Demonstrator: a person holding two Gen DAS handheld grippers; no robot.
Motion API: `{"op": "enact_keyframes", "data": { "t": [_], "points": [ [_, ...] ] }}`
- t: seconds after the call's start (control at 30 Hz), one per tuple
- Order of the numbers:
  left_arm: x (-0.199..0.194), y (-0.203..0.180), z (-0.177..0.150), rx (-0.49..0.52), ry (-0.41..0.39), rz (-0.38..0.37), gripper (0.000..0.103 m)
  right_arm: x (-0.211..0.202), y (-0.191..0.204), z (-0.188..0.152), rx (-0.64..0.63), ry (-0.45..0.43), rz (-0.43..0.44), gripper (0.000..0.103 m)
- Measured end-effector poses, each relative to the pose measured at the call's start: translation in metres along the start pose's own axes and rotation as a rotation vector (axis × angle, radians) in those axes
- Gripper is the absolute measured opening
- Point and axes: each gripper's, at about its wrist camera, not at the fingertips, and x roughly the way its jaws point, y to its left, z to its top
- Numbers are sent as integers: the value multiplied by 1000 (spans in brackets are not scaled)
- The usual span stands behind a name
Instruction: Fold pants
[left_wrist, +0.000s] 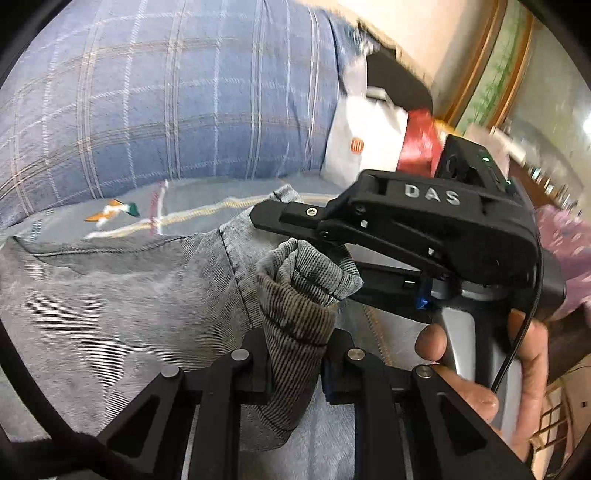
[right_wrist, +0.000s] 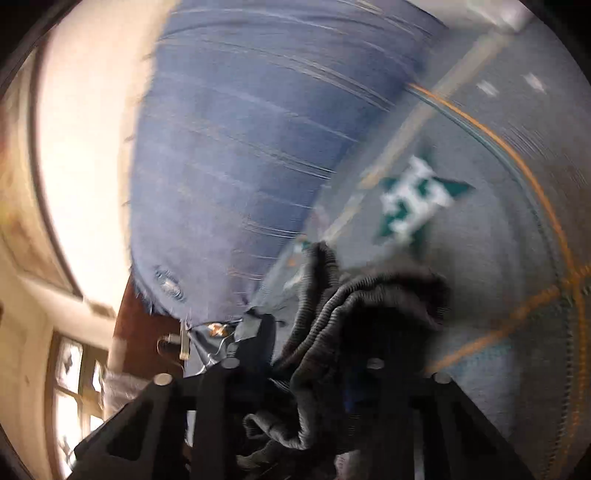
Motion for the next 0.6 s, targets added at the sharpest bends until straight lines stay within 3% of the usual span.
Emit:
{"op": "enact_keyframes", "data": {
  "t": [0.17,0.3,0.43,0.53,0.6],
  "points": [
    [-57,44,9,-102,-96,-21,19,17,70,-14,-183,1,27,29],
    [-81,103,6,-220,-91,-47,19,69,120,-22,-274,91,41,29],
    [-88,166,-16,-320,-68,-42,20,128,139,-39,-313,188,32,28],
    [-83,196,-32,-344,-62,32,22,175,141,-59,-341,248,58,31],
    [-63,217,-39,-442,34,78,42,204,130,-77,-337,288,66,31]
  ]
}}
